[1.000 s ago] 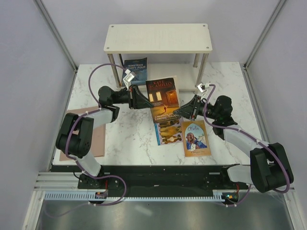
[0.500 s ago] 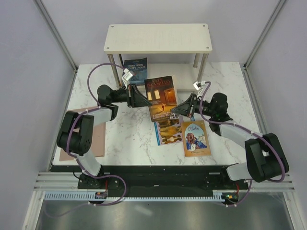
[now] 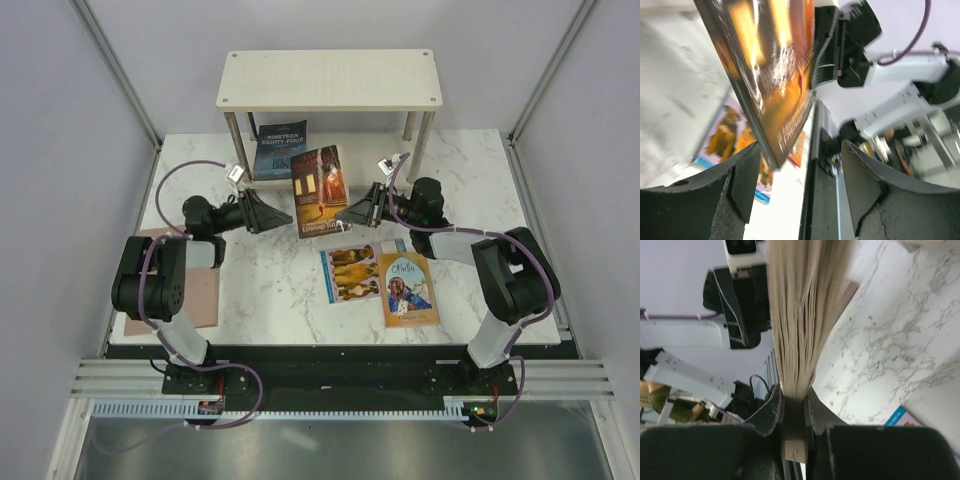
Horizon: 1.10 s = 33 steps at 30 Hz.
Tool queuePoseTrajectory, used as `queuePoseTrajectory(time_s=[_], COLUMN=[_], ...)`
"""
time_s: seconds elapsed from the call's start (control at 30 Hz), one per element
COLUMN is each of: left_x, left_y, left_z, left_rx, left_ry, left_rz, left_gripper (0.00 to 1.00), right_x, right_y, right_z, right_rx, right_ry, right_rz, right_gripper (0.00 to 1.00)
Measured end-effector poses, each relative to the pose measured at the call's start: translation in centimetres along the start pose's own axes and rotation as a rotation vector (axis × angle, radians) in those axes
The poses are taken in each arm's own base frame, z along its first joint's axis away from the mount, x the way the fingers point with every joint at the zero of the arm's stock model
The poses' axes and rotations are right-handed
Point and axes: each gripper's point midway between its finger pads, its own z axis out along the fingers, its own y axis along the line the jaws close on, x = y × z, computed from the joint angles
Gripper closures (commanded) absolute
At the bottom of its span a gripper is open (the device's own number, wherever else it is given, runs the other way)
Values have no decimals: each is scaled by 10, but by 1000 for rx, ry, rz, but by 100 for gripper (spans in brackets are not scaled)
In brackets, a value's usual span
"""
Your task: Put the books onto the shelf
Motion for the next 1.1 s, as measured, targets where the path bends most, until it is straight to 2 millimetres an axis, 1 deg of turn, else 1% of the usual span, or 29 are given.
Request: queuePoseTrajectory(time_s=[0.1,0.17,0.2,0.33,0.4,0.47,0.53,0.63,0.77,0.83,0.93,1.03,1.1], left_x=[-4,-14,-20,-40,-45,-47,-44,-33,-17,-10,-5,3,8], left_y=[19,21,18,-9,-17,-18,-11,0,10,8,2,-4,-5], left_z=[-31,-47,-51,-54,-55,-55,-54,-55,-59,-62,-59,-55,-54], left_rx=[-101,-158,-183,-245,-276,-300,-325,-359,-400,-410,-407,-390,-387], left_ry=[-103,-175,-201,-260,-277,-281,-274,-259,-250,-248,-244,-230,-222], left_rz=[-14,55,108,342,424,465,460,431,398,396,415,425,424], left_gripper=[28,27,27,26,26,26,25,25,25,25,25,25,25], right_x=[-17,-32,-37,-62,-75,-86,-95,-101,-95,-90,-84,-82,-82], right_y=[-11,-17,-19,-11,-5,-2,-2,-10,-27,-34,-40,-46,-50], right_z=[10,18,21,35,45,56,68,88,112,125,141,155,161], right_rx=[1,-4,-10,-58,-88,-113,-134,-149,-127,-114,-106,-100,-93], right_ry=[-55,-91,-103,-135,-145,-150,-149,-138,-105,-85,-63,-56,-54], right_rz=[42,65,70,48,26,14,6,10,41,51,65,73,79], right_gripper=[100,100,100,100,100,100,100,100,100,100,100,100,100])
